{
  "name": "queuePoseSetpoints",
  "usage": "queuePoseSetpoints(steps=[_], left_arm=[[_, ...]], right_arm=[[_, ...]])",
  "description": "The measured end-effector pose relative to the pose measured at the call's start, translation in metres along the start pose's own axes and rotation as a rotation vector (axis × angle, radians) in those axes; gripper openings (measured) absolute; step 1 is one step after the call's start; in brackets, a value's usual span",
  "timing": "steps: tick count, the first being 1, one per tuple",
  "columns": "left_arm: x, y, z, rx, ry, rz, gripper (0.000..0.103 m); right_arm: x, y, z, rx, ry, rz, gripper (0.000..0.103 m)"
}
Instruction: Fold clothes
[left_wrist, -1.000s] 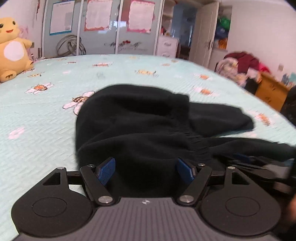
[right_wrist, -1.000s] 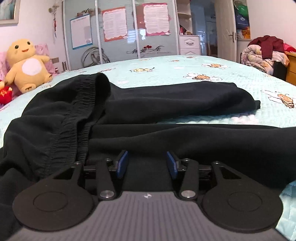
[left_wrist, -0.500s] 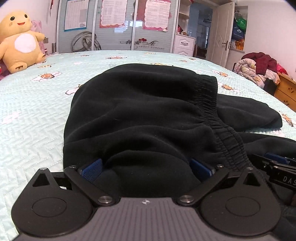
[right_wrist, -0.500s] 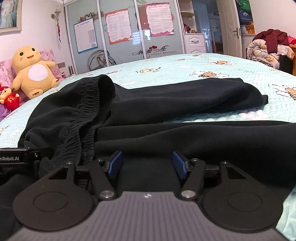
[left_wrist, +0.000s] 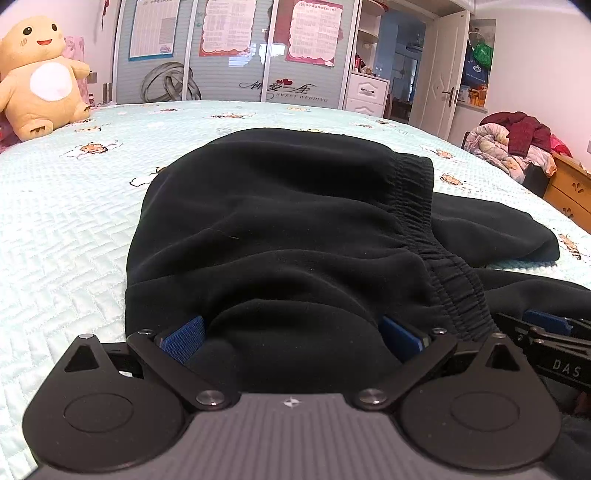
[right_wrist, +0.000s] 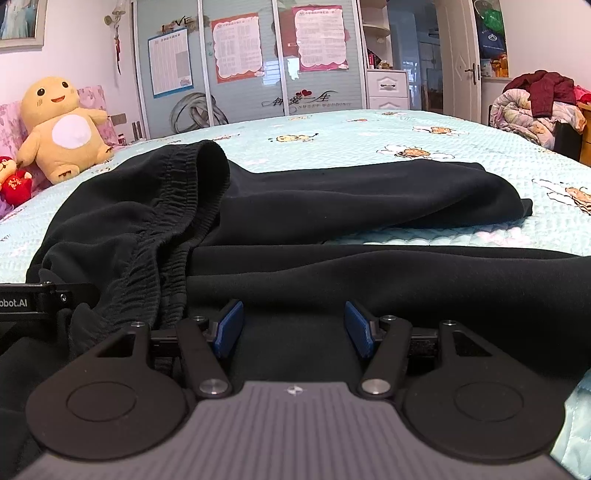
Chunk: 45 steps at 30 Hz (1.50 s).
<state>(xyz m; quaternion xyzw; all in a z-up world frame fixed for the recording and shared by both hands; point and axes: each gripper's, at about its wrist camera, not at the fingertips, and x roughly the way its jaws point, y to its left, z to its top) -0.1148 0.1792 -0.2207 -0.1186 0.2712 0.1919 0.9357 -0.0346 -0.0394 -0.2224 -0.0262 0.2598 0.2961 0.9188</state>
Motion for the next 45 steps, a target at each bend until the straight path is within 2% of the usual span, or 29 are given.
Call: queuePoseSetpoints(steps=[16,26,36,45], left_arm=[[0.0,0.003,0.001,-0.007,0.003,-0.01,0.103],[0.004,-0.002,0.007,0.013,0.035,0.002,0.103],[0.024,-0.002,0.024,0.005,0.08,-0.021,0.103],[0.036,-0.002,0.047,-0.025,0.088,-0.043,0.103]], right_arm=[[0.001,0.008,-0.001,-0.047,0.007,-0.039,0.062],[0.003,0.016,0.001,-0.093,0.023,-0.075,0.062],[0.004,0.026,0.0,-0.14,0.026,-0.131,0.066],[0.004,0.029,-0.001,-0.156,0.025,-0.159,0.069]])
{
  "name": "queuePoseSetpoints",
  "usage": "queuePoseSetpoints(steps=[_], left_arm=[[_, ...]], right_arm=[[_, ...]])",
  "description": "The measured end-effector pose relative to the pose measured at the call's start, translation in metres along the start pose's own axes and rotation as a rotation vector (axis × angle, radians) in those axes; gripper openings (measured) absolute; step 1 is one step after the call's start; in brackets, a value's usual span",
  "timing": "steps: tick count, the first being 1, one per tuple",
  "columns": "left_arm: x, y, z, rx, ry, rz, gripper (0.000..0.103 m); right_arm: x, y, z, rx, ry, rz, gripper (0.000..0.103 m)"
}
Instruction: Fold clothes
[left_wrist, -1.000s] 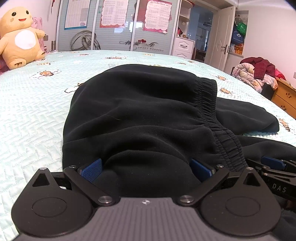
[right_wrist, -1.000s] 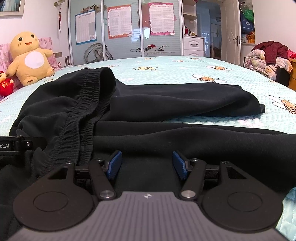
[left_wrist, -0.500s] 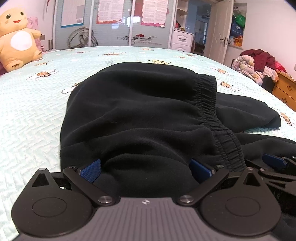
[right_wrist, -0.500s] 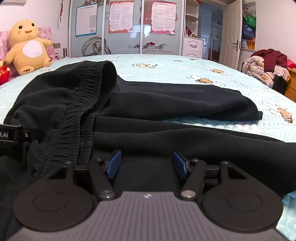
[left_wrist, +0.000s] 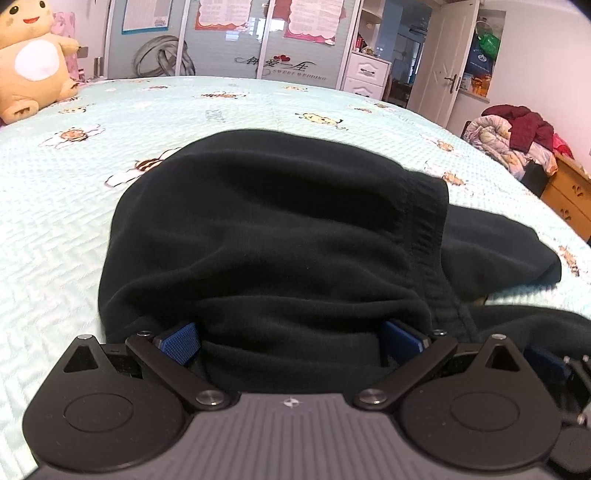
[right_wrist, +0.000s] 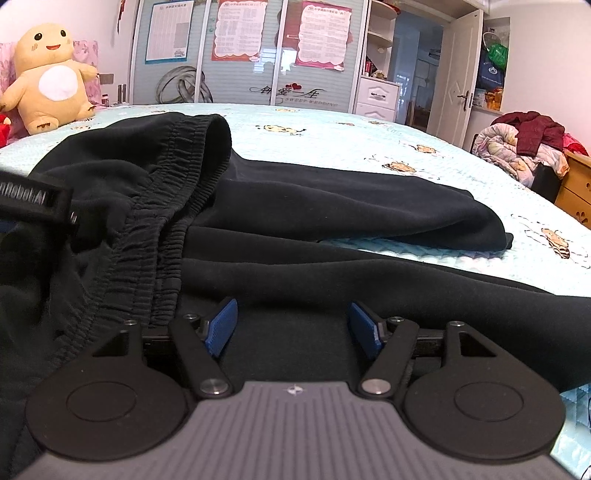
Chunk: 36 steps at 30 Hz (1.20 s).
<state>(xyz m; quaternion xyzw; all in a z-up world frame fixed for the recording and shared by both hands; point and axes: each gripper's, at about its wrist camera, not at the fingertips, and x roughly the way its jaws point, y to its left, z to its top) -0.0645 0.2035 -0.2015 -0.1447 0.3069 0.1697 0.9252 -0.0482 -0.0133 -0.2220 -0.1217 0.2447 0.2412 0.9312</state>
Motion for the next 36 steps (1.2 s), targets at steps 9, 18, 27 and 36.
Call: queuePoseSetpoints(steps=[9,18,27,36], left_arm=[[0.035,0.016,0.02,-0.013,0.004,-0.054,0.103],[-0.008,0.029,0.035,-0.081,-0.084,-0.043,0.101],[0.01,0.049,0.033,-0.154,0.031,-0.065,0.101],[0.01,0.058,0.03,-0.165,0.082,-0.107,0.101]], right_arm=[[0.0,0.001,-0.001,-0.006,-0.009,-0.008,0.069],[0.0,0.001,-0.001,-0.012,-0.014,-0.014,0.069],[-0.001,0.006,-0.002,-0.049,-0.023,-0.064,0.075],[-0.021,0.014,0.015,-0.097,-0.038,-0.126,0.077]])
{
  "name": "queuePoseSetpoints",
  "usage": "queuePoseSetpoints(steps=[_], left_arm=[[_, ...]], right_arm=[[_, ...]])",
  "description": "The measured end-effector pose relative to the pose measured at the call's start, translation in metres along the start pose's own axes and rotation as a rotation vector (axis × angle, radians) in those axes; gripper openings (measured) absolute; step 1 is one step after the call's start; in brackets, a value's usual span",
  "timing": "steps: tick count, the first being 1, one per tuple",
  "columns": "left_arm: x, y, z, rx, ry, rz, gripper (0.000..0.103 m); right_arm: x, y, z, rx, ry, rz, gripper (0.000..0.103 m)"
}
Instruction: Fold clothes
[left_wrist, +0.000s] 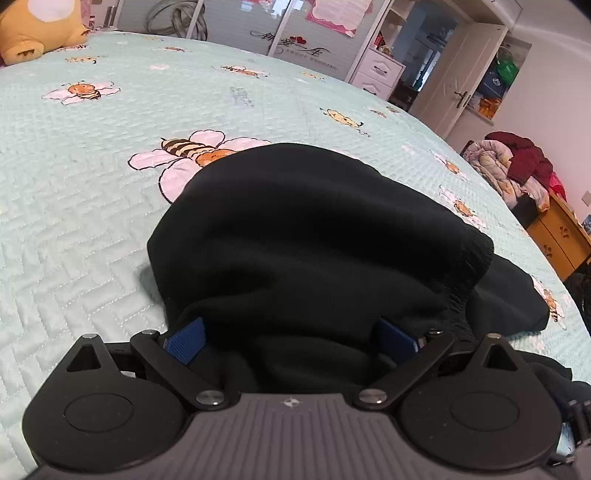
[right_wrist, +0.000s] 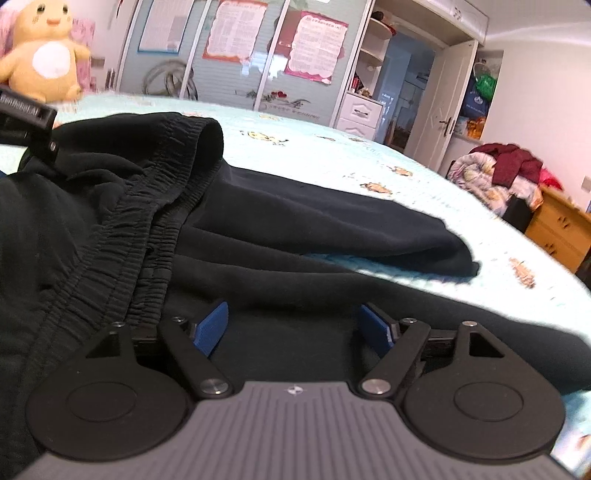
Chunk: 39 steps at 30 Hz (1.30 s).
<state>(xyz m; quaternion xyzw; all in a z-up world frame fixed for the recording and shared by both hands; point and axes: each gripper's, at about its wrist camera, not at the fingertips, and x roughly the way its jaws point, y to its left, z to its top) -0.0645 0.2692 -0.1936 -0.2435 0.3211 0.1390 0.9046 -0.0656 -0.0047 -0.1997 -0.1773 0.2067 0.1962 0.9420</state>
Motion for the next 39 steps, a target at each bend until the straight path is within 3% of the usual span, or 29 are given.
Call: queuePoseSetpoints(steps=[3,6,11,15,16,17,18,19,25,29,32,34,36,39], left_arm=[[-0.002,0.002,0.003,-0.007,-0.001,-0.004,0.101],[0.003,0.006,0.003,-0.02,0.014,-0.005,0.101],[0.008,0.006,0.002,-0.015,0.02,-0.001,0.101],[0.012,0.006,0.001,-0.012,0.024,0.005,0.103],[0.013,0.006,0.001,-0.011,0.024,0.006,0.103],[0.013,0.006,0.001,-0.007,0.024,0.01,0.103],[0.014,0.005,0.0,-0.002,0.024,0.014,0.103],[0.014,0.004,0.0,0.004,0.024,0.018,0.103],[0.017,0.003,0.0,0.008,0.024,0.023,0.103],[0.017,0.003,-0.001,0.014,0.027,0.022,0.103],[0.017,0.004,0.0,0.017,0.03,0.023,0.103],[0.017,0.003,0.0,0.016,0.031,0.024,0.103],[0.016,0.002,-0.001,0.016,0.031,0.025,0.103],[0.016,0.001,-0.002,0.029,0.029,0.03,0.103]], right_arm=[[-0.031,-0.005,0.03,0.048,-0.114,0.028,0.078],[-0.036,0.002,0.076,0.044,-0.155,0.142,0.078],[0.013,0.037,0.134,0.078,-0.066,0.356,0.078],[0.064,0.068,0.148,0.079,0.008,0.419,0.076],[0.077,0.074,0.148,0.066,0.035,0.419,0.071],[0.09,0.08,0.148,0.055,0.065,0.417,0.048],[0.104,0.083,0.147,0.051,0.108,0.419,0.017],[0.118,0.085,0.146,0.053,0.149,0.418,0.008],[0.164,0.081,0.144,0.082,0.181,0.398,0.0],[0.167,0.063,0.148,0.242,0.145,0.306,0.0],[0.143,0.054,0.142,0.263,0.124,0.332,0.002],[0.12,0.049,0.135,0.27,0.103,0.385,0.011],[0.102,0.045,0.126,0.271,0.097,0.429,0.031],[0.105,0.05,0.108,0.231,0.138,0.413,0.029]])
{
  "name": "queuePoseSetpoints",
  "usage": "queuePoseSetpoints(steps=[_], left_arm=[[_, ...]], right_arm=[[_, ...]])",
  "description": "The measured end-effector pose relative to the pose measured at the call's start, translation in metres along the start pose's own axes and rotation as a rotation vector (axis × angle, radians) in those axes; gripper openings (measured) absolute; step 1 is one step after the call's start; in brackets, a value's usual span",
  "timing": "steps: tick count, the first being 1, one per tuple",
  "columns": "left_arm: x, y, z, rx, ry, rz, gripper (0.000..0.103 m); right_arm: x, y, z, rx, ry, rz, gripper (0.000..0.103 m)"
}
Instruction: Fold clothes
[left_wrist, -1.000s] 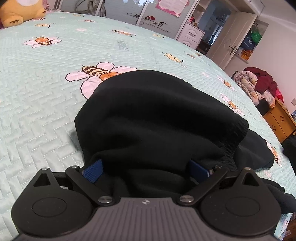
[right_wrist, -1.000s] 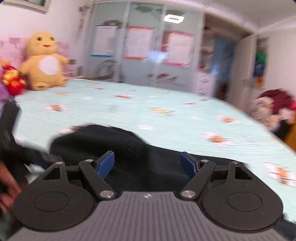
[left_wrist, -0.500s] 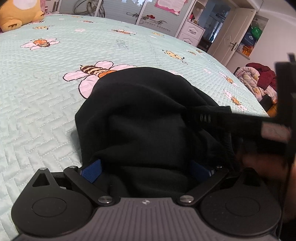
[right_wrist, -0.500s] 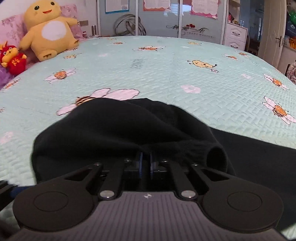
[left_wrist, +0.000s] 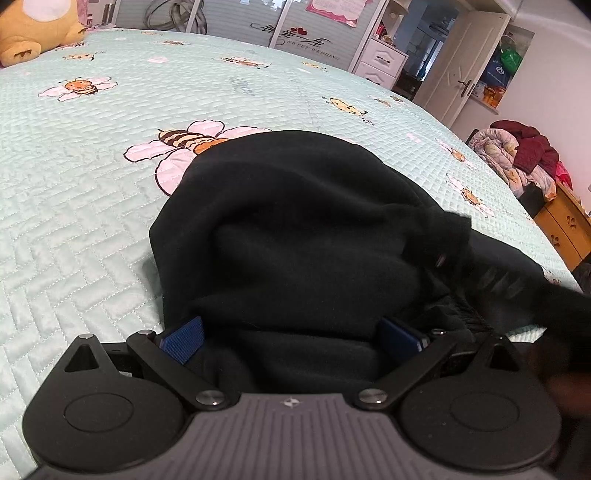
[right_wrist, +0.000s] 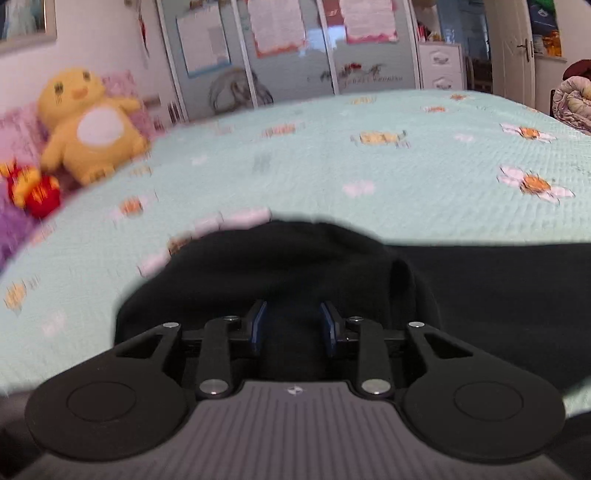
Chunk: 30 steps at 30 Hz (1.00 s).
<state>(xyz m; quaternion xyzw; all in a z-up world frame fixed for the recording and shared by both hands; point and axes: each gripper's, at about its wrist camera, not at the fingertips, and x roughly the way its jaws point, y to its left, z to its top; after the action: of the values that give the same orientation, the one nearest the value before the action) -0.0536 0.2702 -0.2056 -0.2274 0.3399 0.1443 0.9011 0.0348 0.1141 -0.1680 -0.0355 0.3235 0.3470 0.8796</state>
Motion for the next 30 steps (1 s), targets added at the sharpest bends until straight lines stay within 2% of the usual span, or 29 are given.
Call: queuePoseSetpoints(steps=[3,11,30], left_arm=[[0.001,-0.003,-0.001,0.014,-0.001,0.009,0.103],[0.002,-0.003,0.0,0.012,0.006,0.008,0.103],[-0.004,-0.002,0.004,-0.032,0.036,-0.024,0.103]], right_arm=[[0.013,-0.004,-0.01,-0.019,-0.007,-0.024,0.025],[0.032,-0.012,-0.013,-0.047,-0.073,-0.052,0.025],[0.031,-0.013,-0.015,-0.013,-0.091,-0.03,0.027]])
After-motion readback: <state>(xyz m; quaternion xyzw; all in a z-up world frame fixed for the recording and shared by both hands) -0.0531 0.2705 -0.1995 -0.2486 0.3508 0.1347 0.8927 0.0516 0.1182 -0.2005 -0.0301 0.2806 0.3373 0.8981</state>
